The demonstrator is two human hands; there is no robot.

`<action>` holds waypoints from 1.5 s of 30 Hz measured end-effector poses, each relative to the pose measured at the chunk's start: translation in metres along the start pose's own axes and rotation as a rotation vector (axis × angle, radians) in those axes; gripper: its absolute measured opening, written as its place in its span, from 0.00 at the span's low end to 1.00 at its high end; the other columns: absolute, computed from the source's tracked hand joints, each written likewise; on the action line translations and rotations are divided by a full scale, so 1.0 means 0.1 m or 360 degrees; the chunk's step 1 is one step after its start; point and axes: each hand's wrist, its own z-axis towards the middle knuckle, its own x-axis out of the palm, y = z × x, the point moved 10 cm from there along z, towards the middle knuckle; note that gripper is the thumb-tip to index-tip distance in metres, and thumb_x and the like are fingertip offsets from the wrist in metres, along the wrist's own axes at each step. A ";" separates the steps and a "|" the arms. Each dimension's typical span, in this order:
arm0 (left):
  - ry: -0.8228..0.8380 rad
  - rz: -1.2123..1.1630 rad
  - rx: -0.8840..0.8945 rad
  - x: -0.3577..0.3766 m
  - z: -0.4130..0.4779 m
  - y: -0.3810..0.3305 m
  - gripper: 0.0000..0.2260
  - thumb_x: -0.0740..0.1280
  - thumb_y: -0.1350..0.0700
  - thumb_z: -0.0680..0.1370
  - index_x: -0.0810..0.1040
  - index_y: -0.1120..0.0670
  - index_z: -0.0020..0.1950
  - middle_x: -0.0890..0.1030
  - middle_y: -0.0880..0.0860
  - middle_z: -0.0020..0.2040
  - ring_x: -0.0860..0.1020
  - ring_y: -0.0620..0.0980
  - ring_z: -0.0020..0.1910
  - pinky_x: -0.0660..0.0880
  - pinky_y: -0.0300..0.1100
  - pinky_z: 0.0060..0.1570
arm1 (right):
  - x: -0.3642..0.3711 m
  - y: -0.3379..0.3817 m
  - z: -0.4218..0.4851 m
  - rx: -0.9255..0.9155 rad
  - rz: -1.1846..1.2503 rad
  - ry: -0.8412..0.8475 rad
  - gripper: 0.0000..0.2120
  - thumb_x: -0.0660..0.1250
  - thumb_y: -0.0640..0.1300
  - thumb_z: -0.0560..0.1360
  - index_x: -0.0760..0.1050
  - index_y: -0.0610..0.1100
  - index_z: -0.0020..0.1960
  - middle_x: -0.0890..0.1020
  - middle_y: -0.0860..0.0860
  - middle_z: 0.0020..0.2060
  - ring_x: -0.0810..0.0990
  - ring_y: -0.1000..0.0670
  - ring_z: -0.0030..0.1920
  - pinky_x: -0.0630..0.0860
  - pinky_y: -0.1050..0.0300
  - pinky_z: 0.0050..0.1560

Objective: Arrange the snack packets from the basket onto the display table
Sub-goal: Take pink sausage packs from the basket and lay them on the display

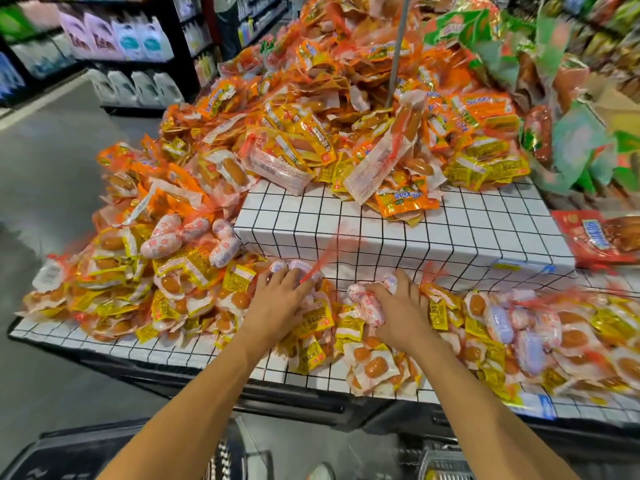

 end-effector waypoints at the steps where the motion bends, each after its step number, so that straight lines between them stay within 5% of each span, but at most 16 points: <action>1: -0.0066 -0.0016 0.0005 -0.05 -0.01 0.01 0.22 0.66 0.38 0.75 0.74 0.47 0.65 0.78 0.53 0.59 0.76 0.58 0.57 0.71 0.55 0.53 | -0.01 0.00 -0.01 0.0006 0.0003 -0.0007 0.40 0.74 0.48 0.68 0.59 0.60 0.74 0.46 0.44 0.76 0.52 0.36 0.75 0.59 0.40 0.72; 6: -0.0077 -0.0109 -0.0075 -0.12 -0.02 0.07 0.21 0.60 0.34 0.76 0.75 0.47 0.59 0.79 0.50 0.51 0.75 0.56 0.53 0.71 0.51 0.48 | -0.07 -0.07 -0.01 0.0022 0.0064 -0.0042 0.37 0.75 0.55 0.63 0.65 0.57 0.69 0.57 0.44 0.72 0.56 0.39 0.70 0.60 0.44 0.69; 10: -0.0171 -0.0290 -0.0201 -0.25 -0.06 0.16 0.18 0.71 0.44 0.73 0.75 0.49 0.59 0.80 0.49 0.50 0.76 0.56 0.53 0.71 0.50 0.48 | -0.17 -0.06 0.00 -0.0012 0.0124 -0.0063 0.28 0.75 0.51 0.63 0.67 0.55 0.60 0.63 0.49 0.58 0.63 0.42 0.62 0.66 0.47 0.61; 17: -0.0333 -0.0658 -0.0357 -0.49 -0.13 0.25 0.22 0.76 0.57 0.71 0.75 0.52 0.63 0.80 0.51 0.51 0.73 0.55 0.51 0.68 0.47 0.47 | -0.06 -0.02 -0.09 -0.0144 0.0473 0.0018 0.23 0.75 0.46 0.65 0.67 0.56 0.54 0.65 0.50 0.55 0.71 0.42 0.57 0.74 0.50 0.55; 24: -0.0468 -0.0997 -0.0404 -0.70 -0.18 0.23 0.18 0.74 0.57 0.73 0.75 0.51 0.62 0.79 0.49 0.53 0.71 0.51 0.51 0.71 0.50 0.49 | -0.38 -0.12 -0.21 -0.0084 0.0872 -0.0318 0.15 0.76 0.41 0.67 0.74 0.54 0.47 0.71 0.51 0.51 0.71 0.52 0.52 0.65 0.69 0.45; 28: -0.0530 -0.1091 -0.0419 -0.85 -0.19 0.24 0.17 0.74 0.55 0.74 0.76 0.51 0.61 0.79 0.49 0.54 0.72 0.52 0.52 0.72 0.54 0.50 | -0.68 -0.23 -0.26 -0.0024 0.1106 -0.0504 0.13 0.76 0.42 0.68 0.73 0.53 0.46 0.76 0.50 0.47 0.76 0.48 0.48 0.70 0.58 0.42; 34: -0.0680 -0.1137 -0.0455 -1.20 -0.32 0.20 0.17 0.73 0.51 0.75 0.75 0.50 0.62 0.79 0.47 0.57 0.74 0.50 0.56 0.73 0.51 0.53 | -1.18 -0.28 -0.47 -0.0092 0.1449 -0.0652 0.14 0.77 0.43 0.70 0.72 0.45 0.46 0.75 0.55 0.42 0.73 0.58 0.40 0.67 0.72 0.35; 39: -0.0850 -0.1124 -0.0548 -1.60 -0.61 0.09 0.17 0.74 0.52 0.74 0.76 0.52 0.61 0.78 0.46 0.56 0.74 0.48 0.55 0.74 0.49 0.54 | -1.44 -0.13 -0.63 -0.0312 0.1499 -0.0605 0.15 0.78 0.46 0.70 0.72 0.46 0.47 0.75 0.53 0.42 0.72 0.61 0.39 0.68 0.68 0.38; 42: -0.0938 -0.1130 -0.0643 -1.74 -0.94 0.06 0.19 0.76 0.54 0.73 0.76 0.50 0.62 0.77 0.44 0.54 0.74 0.47 0.54 0.74 0.47 0.52 | -1.53 0.01 -0.77 -0.0450 0.1535 -0.0557 0.14 0.78 0.46 0.70 0.73 0.50 0.46 0.78 0.52 0.44 0.77 0.53 0.44 0.75 0.52 0.44; 45: -0.1008 -0.1075 -0.0761 -1.87 -1.32 0.04 0.21 0.77 0.55 0.72 0.76 0.50 0.62 0.75 0.43 0.53 0.73 0.44 0.52 0.73 0.43 0.51 | -1.54 0.22 -0.97 -0.0570 0.1549 -0.0493 0.13 0.77 0.46 0.70 0.73 0.50 0.46 0.79 0.52 0.44 0.79 0.51 0.44 0.77 0.47 0.44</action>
